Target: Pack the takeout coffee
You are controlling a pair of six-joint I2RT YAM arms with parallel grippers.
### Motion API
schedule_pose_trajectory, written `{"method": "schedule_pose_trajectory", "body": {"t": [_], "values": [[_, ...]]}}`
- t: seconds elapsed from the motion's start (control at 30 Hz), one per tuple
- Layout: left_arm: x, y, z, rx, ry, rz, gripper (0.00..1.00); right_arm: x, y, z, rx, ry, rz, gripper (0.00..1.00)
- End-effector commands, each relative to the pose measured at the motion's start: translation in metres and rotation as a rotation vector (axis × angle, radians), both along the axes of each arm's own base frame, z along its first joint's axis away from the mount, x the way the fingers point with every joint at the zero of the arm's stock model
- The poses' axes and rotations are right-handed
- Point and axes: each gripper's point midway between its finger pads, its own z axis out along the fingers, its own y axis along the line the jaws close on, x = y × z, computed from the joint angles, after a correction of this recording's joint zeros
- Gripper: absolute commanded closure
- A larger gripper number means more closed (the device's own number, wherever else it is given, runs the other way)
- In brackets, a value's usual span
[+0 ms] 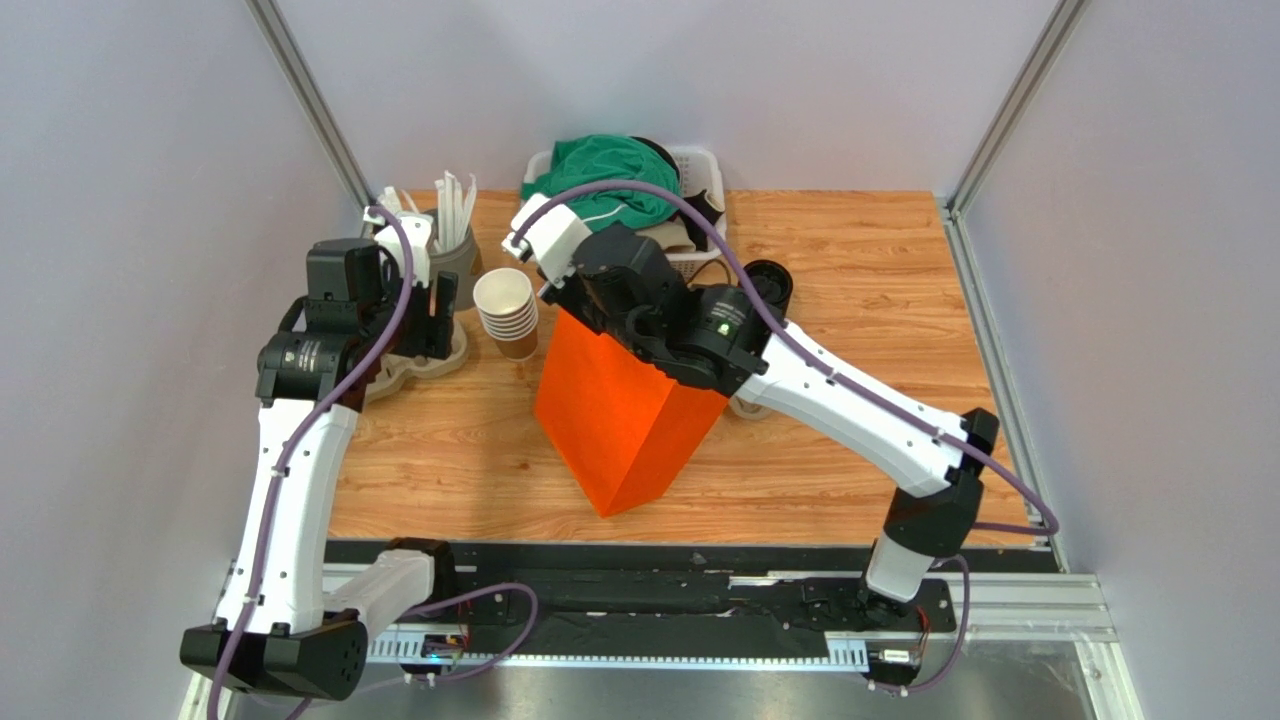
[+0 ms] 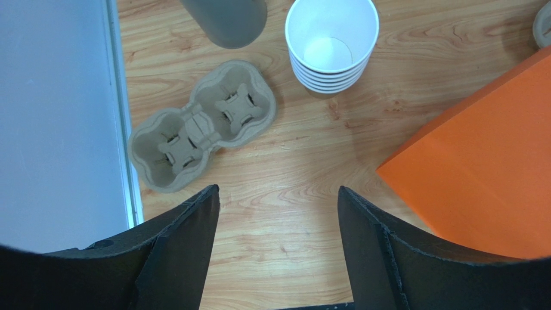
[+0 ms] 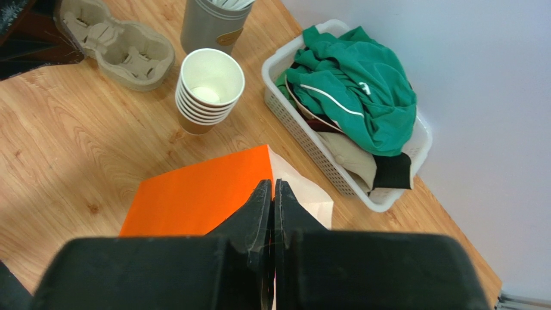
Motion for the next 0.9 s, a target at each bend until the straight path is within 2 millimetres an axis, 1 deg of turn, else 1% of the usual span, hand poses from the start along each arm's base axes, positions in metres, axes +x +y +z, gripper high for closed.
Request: {"method": "schedule_pose_trajectory", "body": {"t": [0.0,0.03,0.07,0.13,0.17,0.23,0.3,0.37,0.47,0.53,0.67,0.7,0.77,0.87], "values": [[0.0,0.009,0.012,0.007,-0.065,0.029,0.24,-0.007,0.019,0.035,0.111,-0.036,-0.001,1.0],[0.0,0.009,0.01,0.007,-0.062,0.03,0.24,-0.006,0.022,0.038,0.115,-0.059,-0.013,1.0],[0.0,0.009,0.01,0.002,-0.06,0.028,0.24,-0.005,0.022,0.04,0.084,-0.106,-0.039,1.0],[0.0,0.009,0.011,-0.002,-0.063,0.029,0.24,-0.002,0.019,0.043,0.08,-0.149,-0.078,1.0],[-0.001,0.009,0.011,-0.005,-0.066,0.029,0.24,0.002,0.015,0.048,0.089,-0.168,-0.107,1.0],[-0.001,0.009,0.011,-0.007,-0.067,0.028,0.24,0.008,0.012,0.049,0.073,-0.202,-0.132,1.0],[-0.003,0.008,0.01,-0.008,-0.066,0.026,0.24,0.012,0.004,0.052,0.058,-0.234,-0.173,1.0],[-0.002,0.007,0.01,-0.014,-0.066,0.02,0.24,0.017,-0.004,0.06,0.07,-0.259,-0.223,1.0],[-0.002,0.005,0.01,-0.023,-0.067,0.015,0.24,0.019,-0.013,0.073,0.081,-0.291,-0.257,1.0],[-0.003,0.005,0.009,-0.025,-0.068,0.011,0.24,0.019,-0.014,0.078,0.08,-0.304,-0.264,1.0],[-0.004,0.003,0.01,-0.032,-0.074,0.006,0.24,0.021,-0.014,0.074,0.058,-0.32,-0.273,1.0],[-0.004,0.003,0.01,-0.034,-0.072,0.006,0.24,0.023,-0.013,0.066,0.036,-0.319,-0.274,1.0],[-0.005,0.002,0.01,-0.036,-0.072,0.001,0.24,0.024,-0.008,0.058,0.019,-0.319,-0.265,1.0],[-0.004,0.001,0.009,-0.043,-0.072,-0.004,0.24,0.023,0.005,0.034,-0.026,-0.292,-0.224,1.0]]}}
